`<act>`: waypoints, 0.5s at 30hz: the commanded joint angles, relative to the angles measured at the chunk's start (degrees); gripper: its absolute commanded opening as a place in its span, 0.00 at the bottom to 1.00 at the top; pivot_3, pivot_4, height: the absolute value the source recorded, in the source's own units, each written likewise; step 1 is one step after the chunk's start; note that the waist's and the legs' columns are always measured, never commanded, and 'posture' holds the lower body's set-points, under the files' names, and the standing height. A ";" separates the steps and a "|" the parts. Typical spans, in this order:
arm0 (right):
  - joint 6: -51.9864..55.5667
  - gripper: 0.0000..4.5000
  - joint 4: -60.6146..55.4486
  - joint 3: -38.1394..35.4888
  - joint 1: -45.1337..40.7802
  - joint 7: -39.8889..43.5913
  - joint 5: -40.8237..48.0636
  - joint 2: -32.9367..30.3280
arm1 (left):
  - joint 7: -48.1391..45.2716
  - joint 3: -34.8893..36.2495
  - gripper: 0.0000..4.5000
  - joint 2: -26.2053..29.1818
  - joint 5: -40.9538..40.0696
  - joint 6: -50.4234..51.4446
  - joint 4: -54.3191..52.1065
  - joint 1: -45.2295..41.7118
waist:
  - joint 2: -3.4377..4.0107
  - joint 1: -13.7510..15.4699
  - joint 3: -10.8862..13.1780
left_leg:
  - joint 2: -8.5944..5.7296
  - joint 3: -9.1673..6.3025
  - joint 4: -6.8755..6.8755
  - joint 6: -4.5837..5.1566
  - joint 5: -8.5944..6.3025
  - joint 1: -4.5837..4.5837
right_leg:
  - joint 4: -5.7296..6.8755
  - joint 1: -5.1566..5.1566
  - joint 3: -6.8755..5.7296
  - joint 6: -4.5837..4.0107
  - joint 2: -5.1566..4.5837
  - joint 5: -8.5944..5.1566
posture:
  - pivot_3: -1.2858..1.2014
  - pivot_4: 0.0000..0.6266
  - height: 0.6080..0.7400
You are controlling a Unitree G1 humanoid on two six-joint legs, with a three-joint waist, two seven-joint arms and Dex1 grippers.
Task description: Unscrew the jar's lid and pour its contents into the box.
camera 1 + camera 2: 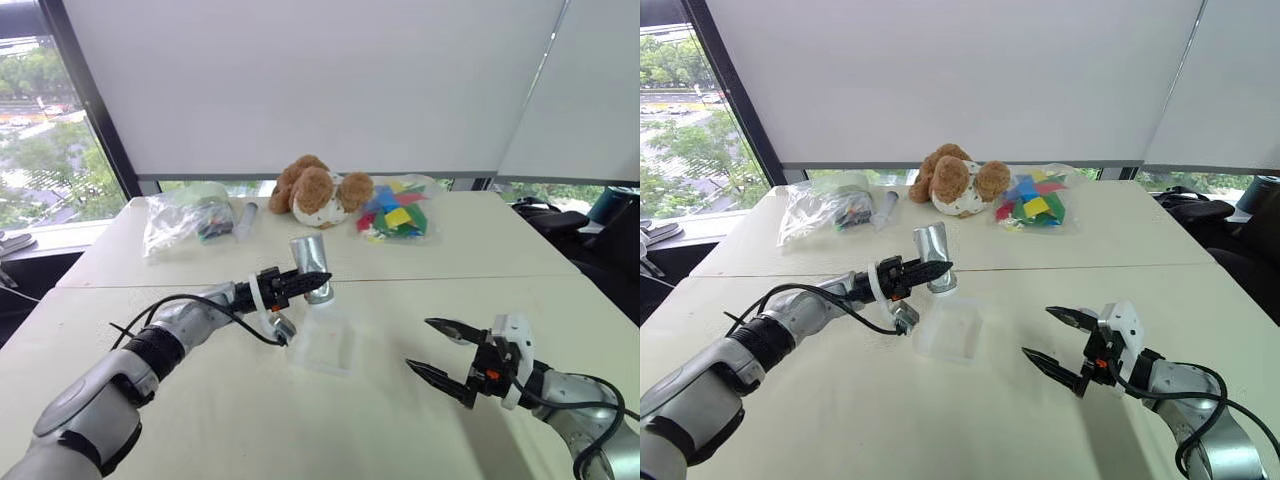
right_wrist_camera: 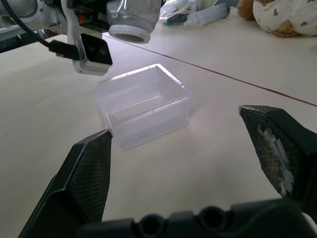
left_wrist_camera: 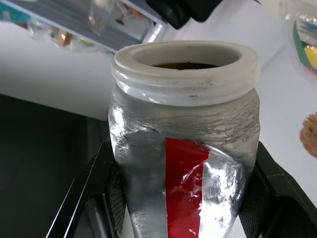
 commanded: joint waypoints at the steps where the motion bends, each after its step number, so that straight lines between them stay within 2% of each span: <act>1: -0.15 0.99 -2.40 -0.44 -0.86 -0.52 0.81 0.43 | 1.92 -0.09 0.49 0.39 -2.04 0.00 -0.05 -0.93 | 0.00 0.04 0.00 | 0.00 0.00 0.00 0.00 0.00 0.00 | 0.00 0.00 0.00 0.00 0.00 0.00 | 0.52 0.24 1.00; 3: -0.16 0.99 -2.30 -0.29 -0.95 -0.77 0.77 0.72 | 0.58 1.00 0.49 0.08 -6.34 -3.71 0.27 -1.44 | 0.00 0.04 0.00 | 0.00 0.00 0.01 0.00 0.00 0.00 | 0.01 0.00 0.00 0.00 -0.01 0.00 | 0.52 0.24 1.00; 5: 0.03 0.99 -2.37 -0.16 -0.99 -1.12 0.97 1.02 | -3.78 3.20 0.49 -0.12 -15.91 -13.72 1.77 -2.02 | 0.00 0.05 0.00 | 0.00 0.00 0.01 0.00 0.00 0.00 | 0.01 0.00 0.00 0.00 -0.02 0.00 | 0.52 0.24 1.00; 7: 0.16 0.99 -2.34 0.00 -0.99 -1.20 1.04 1.18 | -12.24 5.71 0.49 0.17 -29.62 -27.77 4.04 -1.90 | 0.00 0.04 0.00 | 0.01 0.00 0.02 -0.01 0.00 0.00 | 0.01 0.00 0.01 -0.01 -0.04 0.01 | 0.52 0.24 1.00; 9: 0.19 0.99 -2.19 0.05 -1.00 -1.15 1.06 1.22 | -27.96 10.58 0.49 -0.41 -48.74 -35.30 6.20 0.27 | 0.01 -0.01 -0.01 | 0.01 0.01 0.02 -0.01 0.01 0.00 | 0.02 0.00 0.00 -0.02 -0.05 0.01 | 0.52 0.24 1.00; 11: 0.09 0.99 -1.88 -0.15 -0.85 -1.01 1.16 1.25 | -49.58 14.79 0.49 -1.17 -72.52 -34.73 4.22 4.45 | 0.05 -0.05 -0.03 | 0.03 0.05 0.03 -0.03 0.02 0.01 | 0.03 -0.01 0.00 -0.05 -0.06 0.02 | 0.52 0.24 1.00; 12: 0.01 0.99 -1.69 -0.24 -0.82 -0.93 1.20 1.26 | -55.58 16.59 0.49 -1.11 -79.35 -34.07 2.69 6.01 | 0.05 -0.05 -0.03 | 0.03 0.06 0.04 -0.03 0.02 0.04 | 0.08 0.00 0.01 -0.05 -0.08 0.02 | 0.52 0.24 1.00; 15: -0.44 0.99 -0.90 -0.14 -0.85 -0.71 1.00 1.49 | -79.12 25.48 0.49 -2.77 -105.56 -15.20 -6.19 12.17 | 0.06 -0.13 -0.04 | 0.03 0.06 0.08 -0.03 0.02 0.03 | 0.11 0.01 0.02 -0.06 -0.08 0.03 | 0.52 0.24 1.00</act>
